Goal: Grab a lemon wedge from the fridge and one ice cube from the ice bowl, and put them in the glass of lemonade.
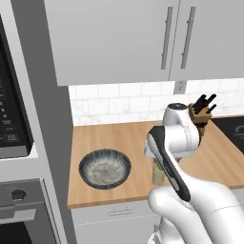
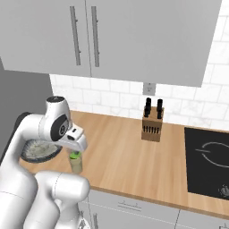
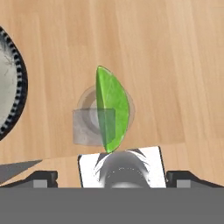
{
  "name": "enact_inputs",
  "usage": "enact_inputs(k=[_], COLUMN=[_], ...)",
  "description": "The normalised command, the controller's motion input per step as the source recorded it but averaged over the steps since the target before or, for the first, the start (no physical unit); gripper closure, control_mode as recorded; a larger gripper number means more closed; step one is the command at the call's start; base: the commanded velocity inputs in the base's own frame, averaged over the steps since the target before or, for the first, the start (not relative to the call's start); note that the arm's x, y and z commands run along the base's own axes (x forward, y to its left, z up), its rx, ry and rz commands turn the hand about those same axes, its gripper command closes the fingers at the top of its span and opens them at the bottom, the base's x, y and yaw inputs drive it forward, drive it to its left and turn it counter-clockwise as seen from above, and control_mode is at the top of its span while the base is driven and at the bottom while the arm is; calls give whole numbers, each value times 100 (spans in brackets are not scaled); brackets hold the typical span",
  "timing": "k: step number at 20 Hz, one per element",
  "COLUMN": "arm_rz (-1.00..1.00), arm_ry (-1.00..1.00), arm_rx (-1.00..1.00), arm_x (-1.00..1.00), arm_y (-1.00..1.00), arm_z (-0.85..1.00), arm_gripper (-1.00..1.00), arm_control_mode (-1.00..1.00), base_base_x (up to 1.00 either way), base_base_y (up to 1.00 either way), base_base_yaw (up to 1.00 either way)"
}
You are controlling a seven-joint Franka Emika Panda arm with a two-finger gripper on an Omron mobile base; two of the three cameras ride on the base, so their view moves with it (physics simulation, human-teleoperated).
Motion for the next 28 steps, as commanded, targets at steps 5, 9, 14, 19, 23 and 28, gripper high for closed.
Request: enact_inputs(k=[5,9,14,19,23,28], arm_rz=[2,3,4,2,3,6], arm_ry=[0,-1,-1,0,1,-5], arm_rx=[0,0,0,-1,-6,0], arm_x=[-25,-33,-35,-9,-1,-28], arm_y=[0,0,1,41,65,20], arm_z=[0,0,0,16,39,8], arm_gripper=[-100,-100,-100,-100,-100,-100], arm_control_mode=[-100,-100,-100,-100,-100,-100], base_base_x=[0,0,0,0,0,0], base_base_y=[0,0,0,0,0,0], base_base_yaw=[0,0,0,0,0,0])
